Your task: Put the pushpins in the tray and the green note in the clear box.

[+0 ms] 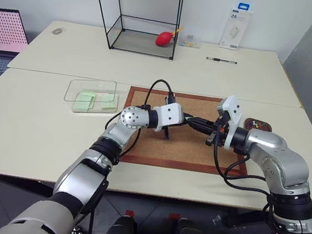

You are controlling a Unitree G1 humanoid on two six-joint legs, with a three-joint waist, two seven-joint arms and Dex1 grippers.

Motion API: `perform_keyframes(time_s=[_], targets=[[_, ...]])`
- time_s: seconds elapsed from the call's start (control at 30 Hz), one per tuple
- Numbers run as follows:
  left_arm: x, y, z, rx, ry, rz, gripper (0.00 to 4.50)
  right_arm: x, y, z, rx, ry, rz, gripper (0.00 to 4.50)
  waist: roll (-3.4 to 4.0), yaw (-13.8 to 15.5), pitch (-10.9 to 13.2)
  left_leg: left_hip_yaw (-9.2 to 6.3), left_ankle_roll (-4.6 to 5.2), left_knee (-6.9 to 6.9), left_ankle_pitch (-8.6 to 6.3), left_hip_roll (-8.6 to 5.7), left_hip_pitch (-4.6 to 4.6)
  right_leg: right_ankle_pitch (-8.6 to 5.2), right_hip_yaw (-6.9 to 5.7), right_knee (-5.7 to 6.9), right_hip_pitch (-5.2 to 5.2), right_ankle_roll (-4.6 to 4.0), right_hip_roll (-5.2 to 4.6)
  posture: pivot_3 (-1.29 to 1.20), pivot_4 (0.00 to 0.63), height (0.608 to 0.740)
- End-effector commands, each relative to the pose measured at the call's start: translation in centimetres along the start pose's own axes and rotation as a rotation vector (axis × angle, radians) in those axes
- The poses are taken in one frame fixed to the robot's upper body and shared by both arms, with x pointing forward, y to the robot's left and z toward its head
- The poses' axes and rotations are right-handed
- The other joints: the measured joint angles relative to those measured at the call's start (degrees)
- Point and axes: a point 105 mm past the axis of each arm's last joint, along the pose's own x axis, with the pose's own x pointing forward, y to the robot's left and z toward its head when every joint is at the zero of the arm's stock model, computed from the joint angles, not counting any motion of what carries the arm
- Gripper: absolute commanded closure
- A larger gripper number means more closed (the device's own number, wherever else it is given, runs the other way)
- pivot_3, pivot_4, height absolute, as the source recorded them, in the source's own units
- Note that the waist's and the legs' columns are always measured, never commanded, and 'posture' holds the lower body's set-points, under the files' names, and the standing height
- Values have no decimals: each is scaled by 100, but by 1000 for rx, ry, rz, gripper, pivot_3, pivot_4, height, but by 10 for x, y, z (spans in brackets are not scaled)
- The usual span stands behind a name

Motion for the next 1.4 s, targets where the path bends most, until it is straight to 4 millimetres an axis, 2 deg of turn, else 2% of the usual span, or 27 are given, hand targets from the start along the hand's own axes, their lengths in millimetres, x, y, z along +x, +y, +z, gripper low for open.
perform_keyframes(time_s=[0.03, 0.23, 0.67, 0.9, 0.97, 1.1, 1.23, 1.4], targets=[[-2, 7, 11, -26, -48, 1, 4488, -3, 3, 19, -39, -63, 1, 4500, 0, -2, 0, 0, 0, 0, 0, 0, 0, 0, 0, 0, 0, 0, 0, 0, 150, 740], [-9, -5, 5, -96, -40, -67, 4488, -4, 1, 20, -33, -70, -11, 4500, 0, -6, 0, 0, 0, 0, 0, 1, 0, 0, 0, 0, 0, 0, 0, 0, 150, 740], [-16, -8, 0, -125, -28, -45, 4488, -17, -15, 28, 21, -96, -65, 4500, 0, -3, 0, -1, 0, 0, 0, 1, 0, 0, 0, 1, 0, 0, 0, 0, 150, 740], [-19, -12, -5, -135, -9, -47, 4488, -31, -34, 33, 37, -122, -148, 4500, 0, -1, 0, 1, 0, 0, 0, 0, 1, 0, 1, 1, 0, 0, 0, 0, 150, 740], [-21, -11, -5, -140, -7, -37, 4488, -41, -46, 33, 39, -122, -208, 4500, 0, 1, 0, -1, 0, 0, 0, 1, 0, 0, 0, 1, 0, 0, 0, 0, 150, 740], [-26, -8, -4, -160, -8, -7, 4488, -67, -76, 16, 8, -49, -359, 4500, 0, 11, 0, 1, 0, 1, 0, -2, -2, 0, 2, 0, 0, 0, -1, 0, 150, 740], [-32, -5, 1, -173, -13, 24, 4488, -96, -111, -21, -76, 133, -552, 4500, 0, 7, 0, 2, 0, 0, 0, 0, 0, 0, 2, 0, 0, 0, -1, 0, 150, 740], [-39, -5, 3, -169, 0, 36, 4488, -113, -131, -54, -170, 302, -640, 4500, 1, -27, 0, 12, 0, 0, 0, 0, 6, 0, 9, 3, 0, 0, -1, 0, 150, 740]])
